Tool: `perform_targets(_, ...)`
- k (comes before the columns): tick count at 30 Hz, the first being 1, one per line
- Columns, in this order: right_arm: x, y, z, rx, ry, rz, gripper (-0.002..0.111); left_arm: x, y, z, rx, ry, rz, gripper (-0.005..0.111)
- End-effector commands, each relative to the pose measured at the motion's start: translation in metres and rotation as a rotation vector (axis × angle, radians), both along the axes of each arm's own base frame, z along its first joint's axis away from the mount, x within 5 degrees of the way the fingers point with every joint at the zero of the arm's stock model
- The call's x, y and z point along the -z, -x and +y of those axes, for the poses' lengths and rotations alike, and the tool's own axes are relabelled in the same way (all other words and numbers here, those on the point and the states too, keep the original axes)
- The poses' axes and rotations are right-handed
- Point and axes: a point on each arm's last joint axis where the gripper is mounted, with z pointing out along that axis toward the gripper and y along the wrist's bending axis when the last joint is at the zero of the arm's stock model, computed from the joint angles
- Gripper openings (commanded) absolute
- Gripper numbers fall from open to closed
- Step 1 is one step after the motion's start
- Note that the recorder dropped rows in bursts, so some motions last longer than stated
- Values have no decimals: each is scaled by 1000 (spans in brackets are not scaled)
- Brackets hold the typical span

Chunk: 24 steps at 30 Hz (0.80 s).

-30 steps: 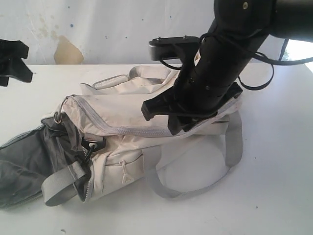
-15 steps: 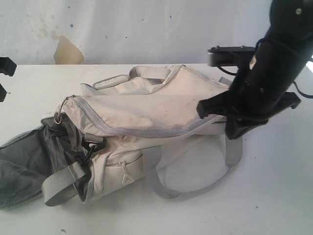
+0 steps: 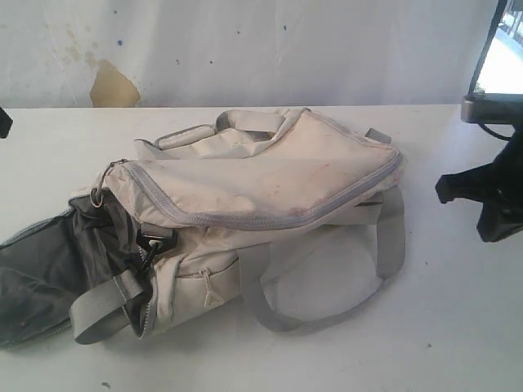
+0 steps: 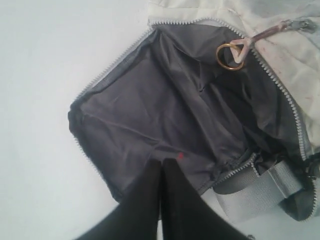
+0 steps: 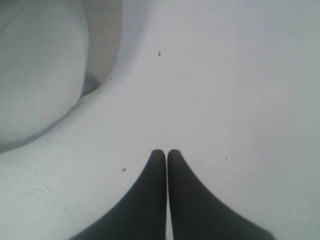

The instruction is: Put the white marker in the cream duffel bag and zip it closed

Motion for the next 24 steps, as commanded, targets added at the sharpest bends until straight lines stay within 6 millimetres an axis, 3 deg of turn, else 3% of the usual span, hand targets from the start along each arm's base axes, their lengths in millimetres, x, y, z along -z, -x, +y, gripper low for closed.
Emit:
perform_targets(1, 4, 0, -19, 54, 3, -24, 0, -1, 0, 1, -8, -9, -35, 0)
perform_targets(5, 5, -1, -30, 98, 4, -36, 0, 15, 1, 1, -10, -11, -23, 0)
perform_targets(13, 5, 0, -32, 66, 28, -48, 0, 32, 6, 1, -11, -13, 11, 0)
perform_targets(24, -16, 7, -33, 14, 51, -152, 0, -1, 28, 3, 17, -18, -127, 0)
